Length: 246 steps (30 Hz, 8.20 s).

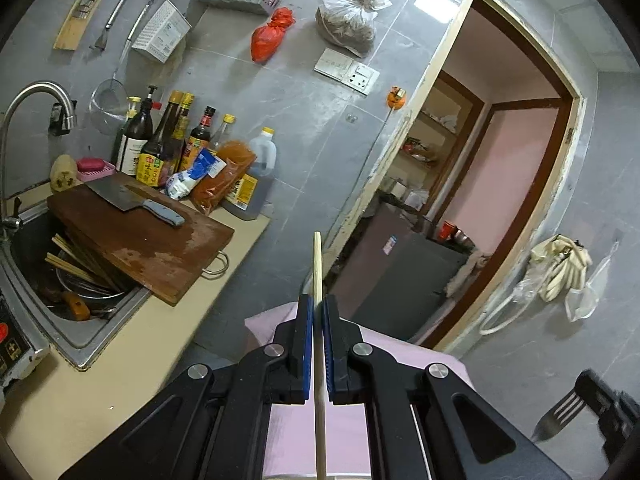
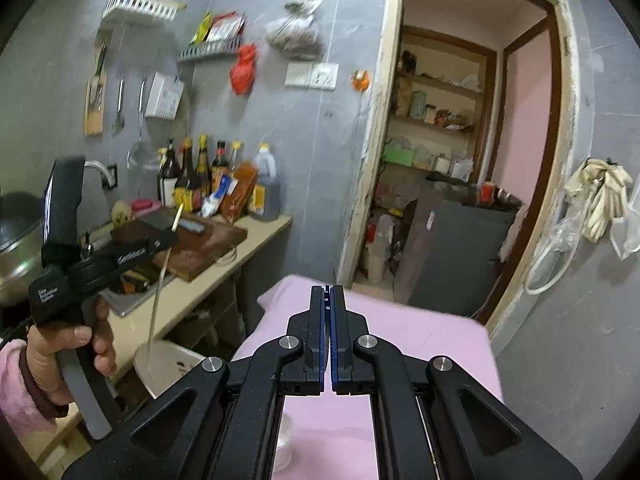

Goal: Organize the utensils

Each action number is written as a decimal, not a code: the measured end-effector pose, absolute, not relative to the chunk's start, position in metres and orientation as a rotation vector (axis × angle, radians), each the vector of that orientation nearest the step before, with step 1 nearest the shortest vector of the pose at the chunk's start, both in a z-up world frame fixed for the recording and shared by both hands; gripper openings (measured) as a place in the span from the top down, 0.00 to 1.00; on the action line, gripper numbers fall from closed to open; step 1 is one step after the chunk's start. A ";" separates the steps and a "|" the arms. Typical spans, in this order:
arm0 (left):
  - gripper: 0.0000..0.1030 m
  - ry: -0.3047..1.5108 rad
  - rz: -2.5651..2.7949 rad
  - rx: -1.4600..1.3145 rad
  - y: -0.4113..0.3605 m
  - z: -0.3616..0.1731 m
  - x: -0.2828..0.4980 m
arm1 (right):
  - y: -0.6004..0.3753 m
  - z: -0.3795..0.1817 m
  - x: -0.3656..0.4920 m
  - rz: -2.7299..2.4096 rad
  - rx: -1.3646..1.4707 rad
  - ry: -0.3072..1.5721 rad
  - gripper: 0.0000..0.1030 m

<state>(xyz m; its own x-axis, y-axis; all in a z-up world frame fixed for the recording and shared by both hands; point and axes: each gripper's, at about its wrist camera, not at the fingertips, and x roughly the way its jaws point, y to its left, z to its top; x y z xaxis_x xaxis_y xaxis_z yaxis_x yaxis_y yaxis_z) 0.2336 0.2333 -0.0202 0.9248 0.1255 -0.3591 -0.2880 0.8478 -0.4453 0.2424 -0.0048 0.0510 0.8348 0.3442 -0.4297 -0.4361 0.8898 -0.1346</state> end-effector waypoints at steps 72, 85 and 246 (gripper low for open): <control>0.01 0.631 0.157 -0.134 -0.051 -0.118 0.197 | -0.311 -0.145 0.253 0.338 0.135 0.670 0.04; 0.31 0.879 0.014 -0.225 -0.061 -0.162 0.205 | -0.304 -0.195 0.291 0.480 0.152 0.765 0.37; 0.95 0.311 0.170 -0.374 0.217 -0.019 0.247 | -0.030 0.039 0.242 0.519 0.007 0.652 0.97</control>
<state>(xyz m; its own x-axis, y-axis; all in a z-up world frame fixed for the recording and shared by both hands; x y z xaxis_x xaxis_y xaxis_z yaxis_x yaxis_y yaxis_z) 0.2467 0.2167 -0.0187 0.9385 0.1055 -0.3287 -0.2194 0.9174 -0.3320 0.2422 -0.0305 0.0386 0.6721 0.4632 -0.5777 -0.4590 0.8728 0.1658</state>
